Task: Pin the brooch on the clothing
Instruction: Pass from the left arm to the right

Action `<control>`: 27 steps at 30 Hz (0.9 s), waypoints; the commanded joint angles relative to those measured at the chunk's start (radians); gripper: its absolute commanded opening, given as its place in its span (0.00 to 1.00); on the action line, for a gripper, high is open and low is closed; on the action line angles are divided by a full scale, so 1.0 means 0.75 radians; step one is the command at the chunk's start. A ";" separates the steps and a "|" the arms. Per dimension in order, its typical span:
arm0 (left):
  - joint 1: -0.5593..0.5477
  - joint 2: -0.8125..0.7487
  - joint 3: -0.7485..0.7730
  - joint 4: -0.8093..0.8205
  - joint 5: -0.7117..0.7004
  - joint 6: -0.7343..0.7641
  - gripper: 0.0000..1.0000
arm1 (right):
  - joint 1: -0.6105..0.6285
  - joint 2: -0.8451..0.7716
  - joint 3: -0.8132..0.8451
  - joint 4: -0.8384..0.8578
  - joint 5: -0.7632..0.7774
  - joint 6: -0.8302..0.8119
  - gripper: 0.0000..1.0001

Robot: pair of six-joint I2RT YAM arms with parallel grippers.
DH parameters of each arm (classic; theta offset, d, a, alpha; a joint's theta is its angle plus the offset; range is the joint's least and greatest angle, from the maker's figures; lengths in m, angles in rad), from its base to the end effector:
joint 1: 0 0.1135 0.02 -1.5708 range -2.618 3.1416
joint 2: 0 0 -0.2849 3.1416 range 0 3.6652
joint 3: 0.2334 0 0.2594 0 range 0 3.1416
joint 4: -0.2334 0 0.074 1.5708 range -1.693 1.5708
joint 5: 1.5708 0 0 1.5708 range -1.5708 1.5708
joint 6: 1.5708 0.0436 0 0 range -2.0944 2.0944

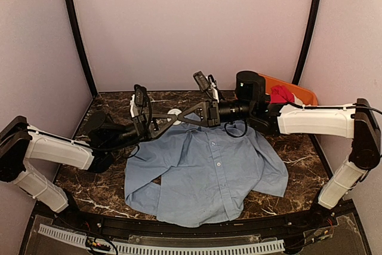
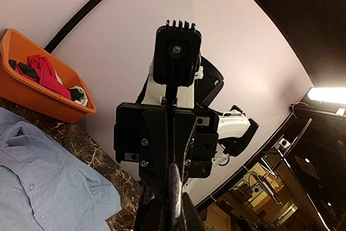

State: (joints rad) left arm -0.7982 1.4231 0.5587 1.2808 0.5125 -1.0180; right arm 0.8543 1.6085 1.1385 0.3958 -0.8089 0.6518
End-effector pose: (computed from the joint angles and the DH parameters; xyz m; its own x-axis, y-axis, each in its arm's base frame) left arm 0.1871 -0.2226 0.2876 -0.6493 -0.3965 -0.6490 0.7323 -0.0957 -0.6742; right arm 0.2302 0.3123 0.3297 -0.6419 -0.0995 -0.7603 -0.7610 -0.0382 0.6476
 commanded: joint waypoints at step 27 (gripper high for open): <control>0.040 0.069 -0.031 0.456 0.039 -0.216 0.39 | -0.034 -0.004 -0.179 0.334 0.047 0.111 0.00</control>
State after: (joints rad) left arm -0.7811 1.5116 0.5510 1.3365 0.5377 -1.1931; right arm 0.8368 1.6085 1.0328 0.5449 -0.7658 0.6949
